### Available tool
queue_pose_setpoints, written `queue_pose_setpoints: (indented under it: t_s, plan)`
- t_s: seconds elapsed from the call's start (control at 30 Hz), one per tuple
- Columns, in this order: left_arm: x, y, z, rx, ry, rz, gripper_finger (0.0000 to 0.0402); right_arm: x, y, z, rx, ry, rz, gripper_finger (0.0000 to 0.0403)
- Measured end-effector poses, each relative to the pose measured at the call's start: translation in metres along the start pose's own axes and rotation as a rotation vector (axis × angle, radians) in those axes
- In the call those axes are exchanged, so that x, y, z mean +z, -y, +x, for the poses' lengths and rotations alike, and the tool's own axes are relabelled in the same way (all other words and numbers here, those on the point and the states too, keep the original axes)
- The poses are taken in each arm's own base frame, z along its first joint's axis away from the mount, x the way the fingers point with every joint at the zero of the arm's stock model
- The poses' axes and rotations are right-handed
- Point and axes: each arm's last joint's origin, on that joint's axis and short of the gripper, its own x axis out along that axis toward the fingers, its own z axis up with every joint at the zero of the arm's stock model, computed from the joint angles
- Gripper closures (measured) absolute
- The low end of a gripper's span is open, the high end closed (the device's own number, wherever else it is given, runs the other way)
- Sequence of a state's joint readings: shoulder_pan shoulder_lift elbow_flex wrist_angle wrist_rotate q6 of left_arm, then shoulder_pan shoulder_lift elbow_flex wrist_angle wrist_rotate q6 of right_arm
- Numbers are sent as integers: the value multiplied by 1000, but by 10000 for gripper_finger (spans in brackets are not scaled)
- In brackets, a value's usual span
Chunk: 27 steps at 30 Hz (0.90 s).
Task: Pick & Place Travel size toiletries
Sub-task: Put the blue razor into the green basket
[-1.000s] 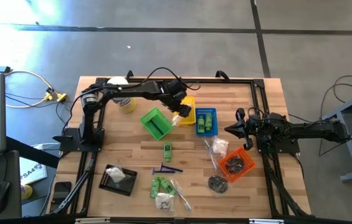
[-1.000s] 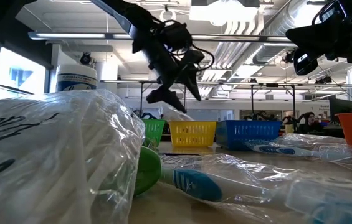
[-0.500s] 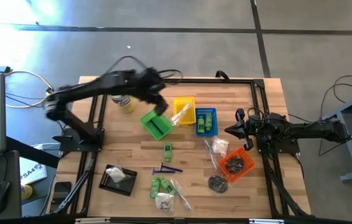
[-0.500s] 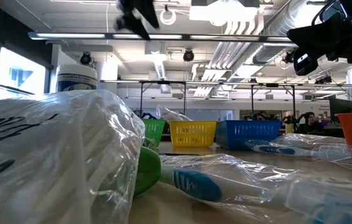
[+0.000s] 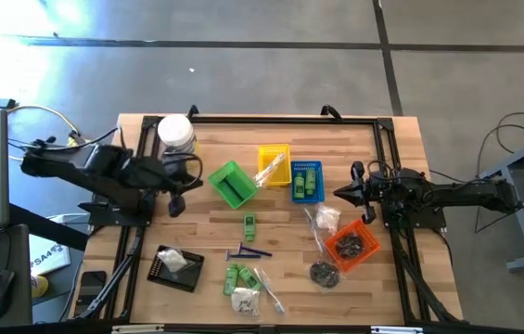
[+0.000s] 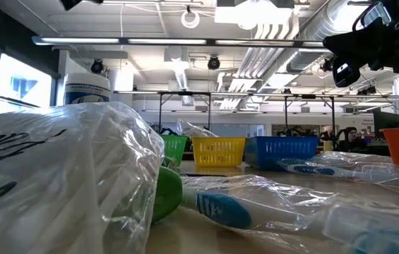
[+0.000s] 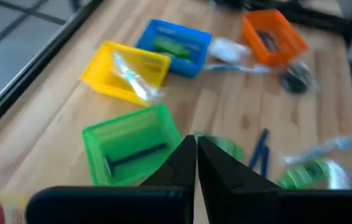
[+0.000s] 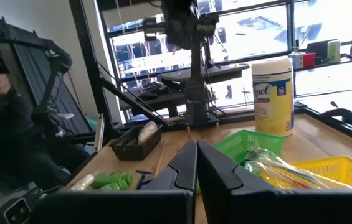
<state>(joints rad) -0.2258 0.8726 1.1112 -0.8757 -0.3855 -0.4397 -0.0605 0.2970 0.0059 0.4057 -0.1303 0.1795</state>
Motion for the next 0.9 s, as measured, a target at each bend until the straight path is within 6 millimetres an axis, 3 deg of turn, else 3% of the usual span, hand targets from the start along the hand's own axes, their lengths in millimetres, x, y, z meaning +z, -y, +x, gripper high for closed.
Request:
queue_pose_setpoints:
  t_s: [0.1, 0.27, 0.4, 0.9]
  plan:
    - [-24, -6, 7, 12, 99, -39, 398, 0, 0, 0, -2, -4, 1, 399]
    - [-75, -3, 30, -228, 285, 197, 400, 0, 0, 0, -10, -2, -8, 399]
    - [-110, -9, 52, -269, 368, 268, 401, 0, 1, 0, -21, -1, -10, 399]
    - [-158, -41, 47, -228, 520, 210, 401, -2, 1, 0, -27, -14, -6, 399]
